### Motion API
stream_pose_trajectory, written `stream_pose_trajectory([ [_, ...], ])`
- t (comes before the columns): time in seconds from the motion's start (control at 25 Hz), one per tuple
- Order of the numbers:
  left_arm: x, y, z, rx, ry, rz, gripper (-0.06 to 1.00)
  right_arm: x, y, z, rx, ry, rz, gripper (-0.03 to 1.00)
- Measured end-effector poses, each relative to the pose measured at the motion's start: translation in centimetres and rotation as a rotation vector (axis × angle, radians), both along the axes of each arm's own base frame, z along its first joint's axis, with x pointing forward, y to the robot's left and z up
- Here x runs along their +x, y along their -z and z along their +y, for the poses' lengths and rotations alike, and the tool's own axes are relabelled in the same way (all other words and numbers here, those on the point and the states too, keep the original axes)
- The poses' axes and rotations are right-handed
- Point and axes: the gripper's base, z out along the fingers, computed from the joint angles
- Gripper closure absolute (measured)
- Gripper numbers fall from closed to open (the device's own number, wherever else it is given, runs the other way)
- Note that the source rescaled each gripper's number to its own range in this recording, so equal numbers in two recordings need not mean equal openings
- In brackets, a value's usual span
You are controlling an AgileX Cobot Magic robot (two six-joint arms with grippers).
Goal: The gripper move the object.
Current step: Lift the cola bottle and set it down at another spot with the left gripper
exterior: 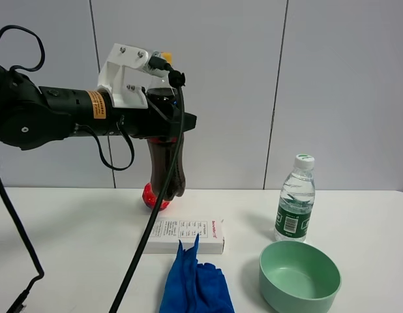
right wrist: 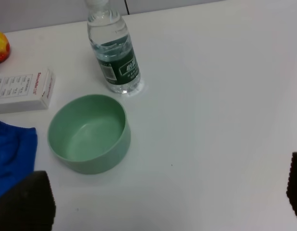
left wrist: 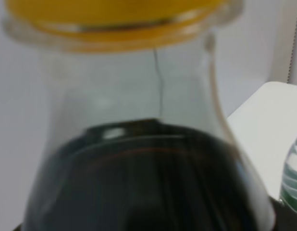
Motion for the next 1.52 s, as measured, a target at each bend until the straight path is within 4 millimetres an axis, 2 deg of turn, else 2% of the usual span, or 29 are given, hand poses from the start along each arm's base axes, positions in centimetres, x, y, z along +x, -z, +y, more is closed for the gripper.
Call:
stream_pose_trajectory([
  [0.4,3.3,-0.1,-1.5,-0.066,0.003,-0.007,0.94,0.0,0.0,0.0,0.000,0.000,0.000,-0.03],
  [0.76,5.5,3.4,-2.4,-0.038,-0.001,0.048,0.94,0.0,0.0,0.0,0.000,0.000,0.000,-0.03],
  [0.92,6.3,3.8,-2.7,-0.040,0.000,0.042,0.94,0.0,0.0,0.0,0.000,0.000,0.000,-0.03],
  [1.52,7.4,8.1,-2.1,0.034,-0.026,0.084,0.94,0.0,0.0,0.0,0.000,0.000,0.000,-0.03],
])
